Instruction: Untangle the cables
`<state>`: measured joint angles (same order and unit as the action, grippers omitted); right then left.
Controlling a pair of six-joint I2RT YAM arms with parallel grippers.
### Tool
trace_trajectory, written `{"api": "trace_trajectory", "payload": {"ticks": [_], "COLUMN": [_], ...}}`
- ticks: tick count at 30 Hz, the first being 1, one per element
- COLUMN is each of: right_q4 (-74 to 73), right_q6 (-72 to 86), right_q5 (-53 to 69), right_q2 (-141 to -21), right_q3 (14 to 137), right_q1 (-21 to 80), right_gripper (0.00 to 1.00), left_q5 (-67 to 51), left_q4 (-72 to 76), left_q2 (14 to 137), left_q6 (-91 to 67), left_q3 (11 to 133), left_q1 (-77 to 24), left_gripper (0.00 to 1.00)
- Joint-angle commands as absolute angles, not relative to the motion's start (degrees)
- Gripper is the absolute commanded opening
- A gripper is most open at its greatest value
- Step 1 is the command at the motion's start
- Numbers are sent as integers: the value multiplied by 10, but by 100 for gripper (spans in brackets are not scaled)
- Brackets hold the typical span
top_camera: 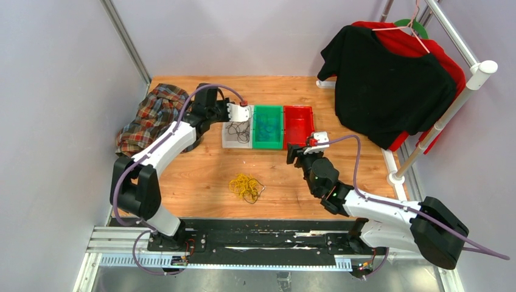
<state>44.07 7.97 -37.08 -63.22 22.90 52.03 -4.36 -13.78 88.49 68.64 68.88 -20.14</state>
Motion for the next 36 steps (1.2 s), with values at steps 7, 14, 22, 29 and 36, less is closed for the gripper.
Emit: {"api": "trace_trajectory", "payload": {"ticks": [7, 14, 22, 29, 36], "right_q4": [441, 416, 412, 415, 416], "right_q6": [87, 88, 84, 85, 89], "right_q5": [-371, -369, -357, -350, -349], "right_q2": [-614, -581, -579, -580, -572], "right_q3": [212, 204, 210, 208, 199], "right_q1": [494, 482, 475, 469, 464], "right_gripper": [65, 65, 65, 65, 65], "left_q5": [1, 57, 92, 103, 76], "left_q4": [-113, -141, -104, -77, -106], "left_q2": [958, 1038, 1044, 1022, 1030], "left_q6": [680, 616, 613, 633, 593], "left_q3": [699, 767, 732, 696, 738], "left_q1": [-246, -253, -237, -221, -243], "left_gripper": [0, 1, 0, 0, 1]}}
